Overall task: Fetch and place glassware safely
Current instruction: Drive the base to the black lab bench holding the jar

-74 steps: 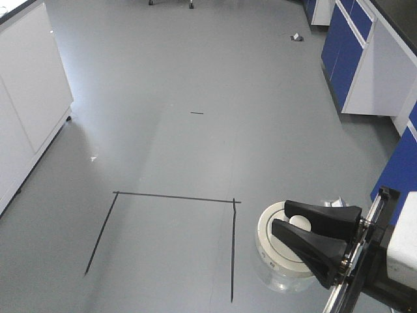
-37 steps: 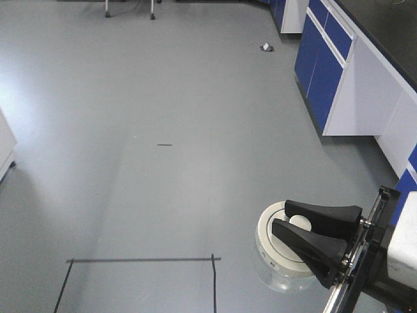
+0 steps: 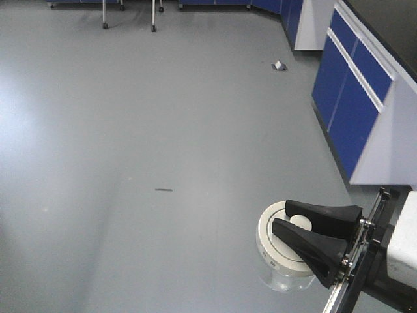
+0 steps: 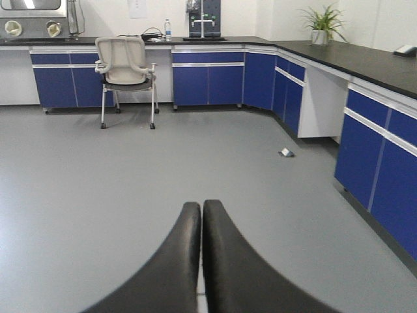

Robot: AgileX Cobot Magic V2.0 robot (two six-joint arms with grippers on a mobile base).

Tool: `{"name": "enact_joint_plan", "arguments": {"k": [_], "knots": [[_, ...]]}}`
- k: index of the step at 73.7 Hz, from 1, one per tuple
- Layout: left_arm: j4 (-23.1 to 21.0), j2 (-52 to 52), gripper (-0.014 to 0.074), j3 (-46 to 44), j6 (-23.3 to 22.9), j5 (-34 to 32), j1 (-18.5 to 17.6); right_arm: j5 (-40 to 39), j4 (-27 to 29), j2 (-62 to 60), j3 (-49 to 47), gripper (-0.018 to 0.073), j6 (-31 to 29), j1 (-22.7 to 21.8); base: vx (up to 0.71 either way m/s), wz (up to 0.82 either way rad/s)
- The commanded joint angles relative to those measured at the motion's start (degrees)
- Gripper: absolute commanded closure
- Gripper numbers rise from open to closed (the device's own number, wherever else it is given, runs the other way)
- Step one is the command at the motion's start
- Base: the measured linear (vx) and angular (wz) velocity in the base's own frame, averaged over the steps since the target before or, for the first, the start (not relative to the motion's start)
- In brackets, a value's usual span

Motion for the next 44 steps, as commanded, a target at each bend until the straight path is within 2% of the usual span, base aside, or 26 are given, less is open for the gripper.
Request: {"name": "enact_joint_plan", "arguments": {"k": [1,20,44], "knots": [[-0.42,0.70,0.0603,-1.57,-0.10,-3.98,-0.21,-2.75,2.51,-0.48,-1.79,0.0560,-0.56,-0.10,0.71,0.16],[-0.42,0.70,0.0603,-1.57,-0.10,-3.89,-0.21,-2.76,2.51,-0.48,-1.79,0.0560,-0.56,-0.10,0.71,0.07],[-0.42,0.70,0.0603,-1.57,-0.10,-3.90,-0.21,-2.56,2.46,-0.26,-1.79,0.0560,-0.56,-0.10,0.75,-0.12]]}}
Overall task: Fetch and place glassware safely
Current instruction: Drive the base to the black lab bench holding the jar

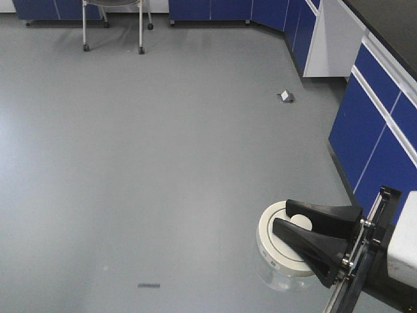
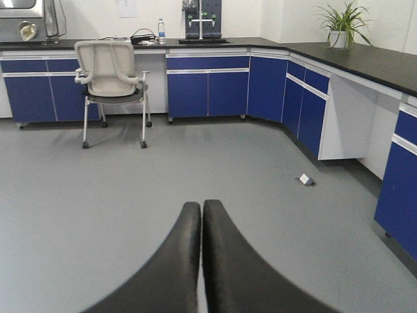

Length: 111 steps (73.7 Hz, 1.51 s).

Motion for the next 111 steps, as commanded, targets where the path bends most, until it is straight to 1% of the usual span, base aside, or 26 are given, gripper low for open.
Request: {"name": "enact_joint_plan", "arguments": {"k": [1,57,111], "knots": [[-0.42,0.70,0.0603,-1.57,-0.10,-3.97,-0.21,-2.62,2.46,-0.26,-1.79,0.0560,-0.56,-0.10,0.74,-0.10],[-0.42,0.70,0.0603,-1.57,-0.10,-3.97,-0.21,-2.75,2.52,-0.32,-1.79,0.0560,-0.56,-0.10,0.78,0.09],[-0.42,1.01,0.0603,-1.57,-0.10,-3.97,-0.21,-2.82,2.52,-0.29,-1.79,0.0560,-0.56,-0.10,0.78,-0.01]]}}
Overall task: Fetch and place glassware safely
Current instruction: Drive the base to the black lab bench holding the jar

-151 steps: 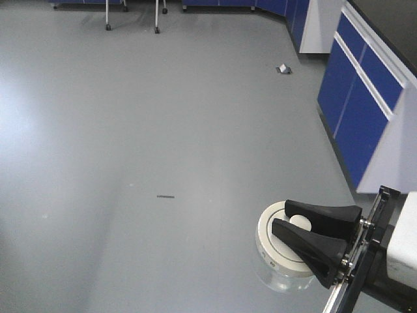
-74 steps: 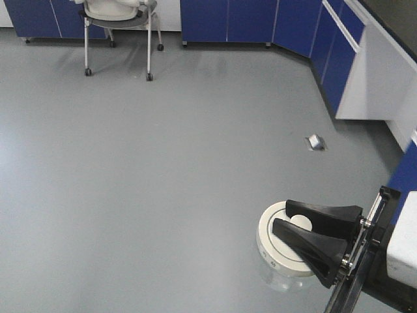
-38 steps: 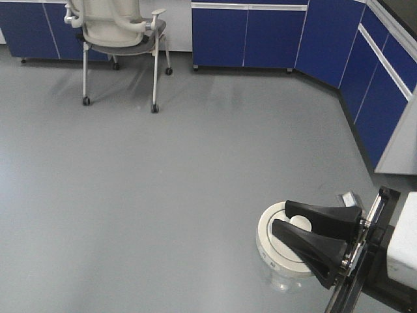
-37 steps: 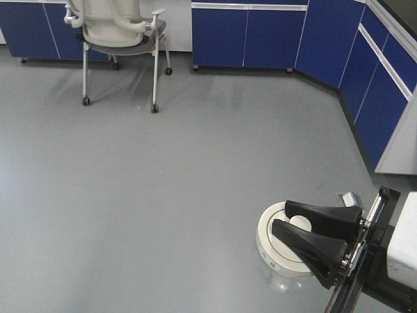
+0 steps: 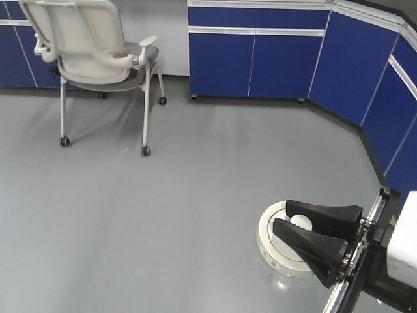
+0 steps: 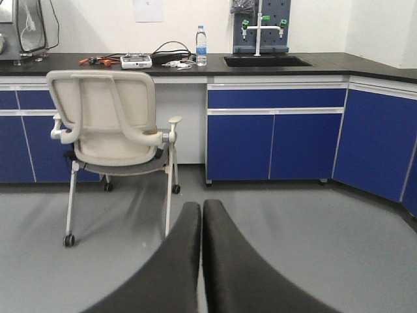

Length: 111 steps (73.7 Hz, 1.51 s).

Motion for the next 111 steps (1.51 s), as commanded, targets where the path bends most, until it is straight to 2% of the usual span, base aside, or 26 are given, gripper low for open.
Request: {"name": "enact_joint_plan", "arguments": {"k": [1,41,111], "knots": [[-0.42,0.95,0.0603,-1.57,-0.10,-4.03,-0.21,-2.83,2.52,-0.29,-1.85,0.0560,-0.56,-0.10,0.70,-0.02],[-0.42,0.95,0.0603,-1.57,-0.10,-4.02,-0.15,-2.59,2.57,2.84,-1.85,0.0560,-0.56,-0.10,0.59,-0.15],[-0.42,0.95,0.0603,-1.57,-0.10,-4.02,-0.15,-2.59,2.53,4.02,-1.85,0.0560,-0.56,-0.10,0.31,-0.82]]}}
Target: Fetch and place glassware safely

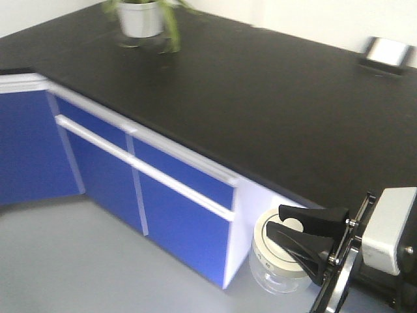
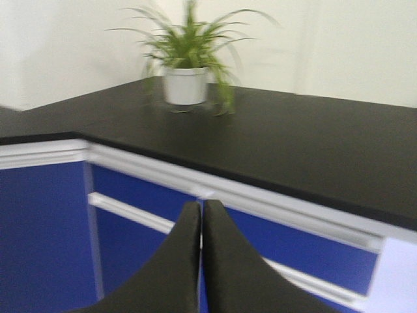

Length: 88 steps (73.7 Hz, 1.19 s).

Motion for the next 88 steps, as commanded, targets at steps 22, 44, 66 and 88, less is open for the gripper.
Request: {"name": "enact_joint_plan", "arguments": {"k": [22,44,66,88], "knots": [[-0.42,0.95,0.0603,-1.57,-0.10,-4.02,-0.15,-3.02,2.47,-0.35,-1.85,0.0560,-0.56,-0.10,0.17,-0.86],[-0.42,0.95,0.0603,-1.57,-0.10,-4.02,-0.15,-3.07,2.47,-0.35,-1.85,0.0560,-0.56,-0.10,0.10,-0.74],[-0.42,0.95,0.0603,-1.57,-0.10,-4.02,-0.15,-3.07,2.47,-0.35,-1.85,0.0560,-0.56,-0.10,0.07,-0.38],[-0.42,0.95,0.0603,-1.57,-0.10,-4.02,-0.15,-3.07,2.47,-0.35,-1.85,0.0560,-0.56,-0.10,0.06,-0.03]]}}
